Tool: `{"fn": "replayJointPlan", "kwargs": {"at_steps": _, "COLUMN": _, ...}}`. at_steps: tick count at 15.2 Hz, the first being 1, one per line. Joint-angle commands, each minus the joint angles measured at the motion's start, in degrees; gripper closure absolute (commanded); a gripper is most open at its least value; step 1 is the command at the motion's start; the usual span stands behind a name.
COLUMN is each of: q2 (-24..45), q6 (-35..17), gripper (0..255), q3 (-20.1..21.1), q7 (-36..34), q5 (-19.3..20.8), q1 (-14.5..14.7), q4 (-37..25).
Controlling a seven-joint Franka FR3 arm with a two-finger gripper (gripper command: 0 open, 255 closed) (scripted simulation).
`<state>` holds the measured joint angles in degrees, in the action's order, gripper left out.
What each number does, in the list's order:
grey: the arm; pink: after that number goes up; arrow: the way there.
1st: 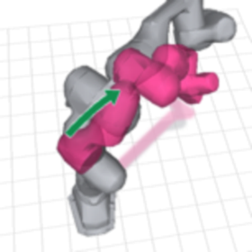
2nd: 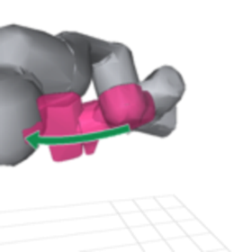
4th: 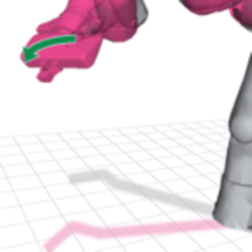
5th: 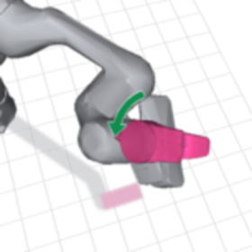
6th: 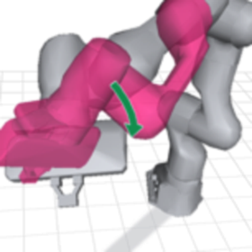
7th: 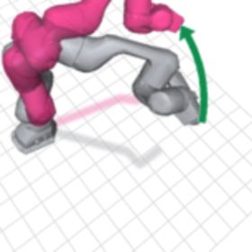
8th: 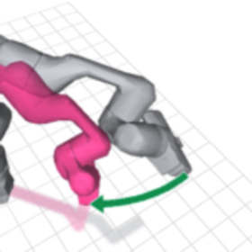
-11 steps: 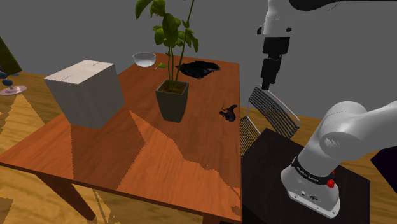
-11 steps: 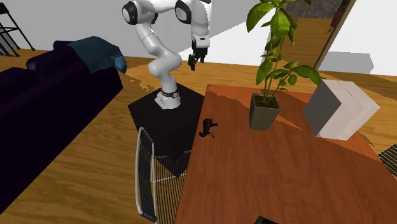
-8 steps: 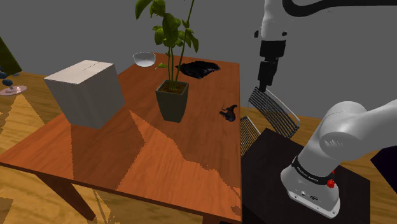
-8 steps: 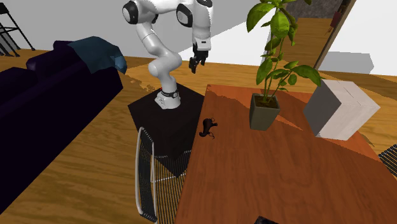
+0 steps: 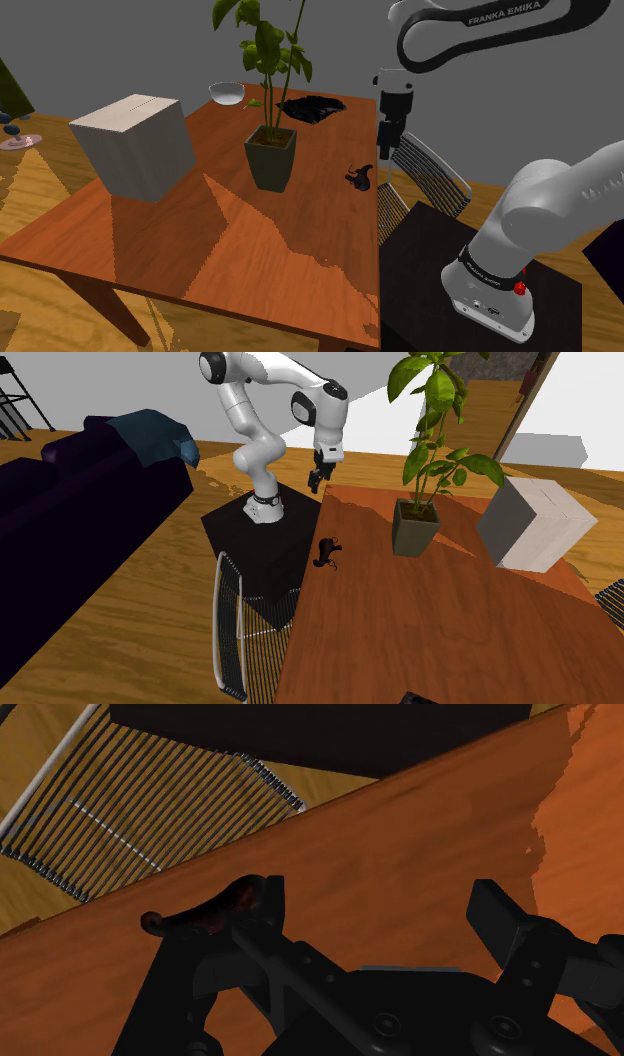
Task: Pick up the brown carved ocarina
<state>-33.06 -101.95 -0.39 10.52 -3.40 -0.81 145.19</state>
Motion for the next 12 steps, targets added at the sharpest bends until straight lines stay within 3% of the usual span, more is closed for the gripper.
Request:
{"fn": "replayJointPlan", "kwargs": {"at_steps": 1, "q2": 4.13, "q6": -4.44, "gripper": 0, "q3": -0.46, "q7": 1.23, "q5": 0.9, "q1": -0.36, "q4": -0.09}}
{"fn": "replayJointPlan", "kwargs": {"at_steps": 12, "q2": 28.0, "q6": -24.14, "gripper": 0, "q3": -1.5, "q7": 4.68, "q5": 4.26, "q1": -1.4, "q4": -5.96}}
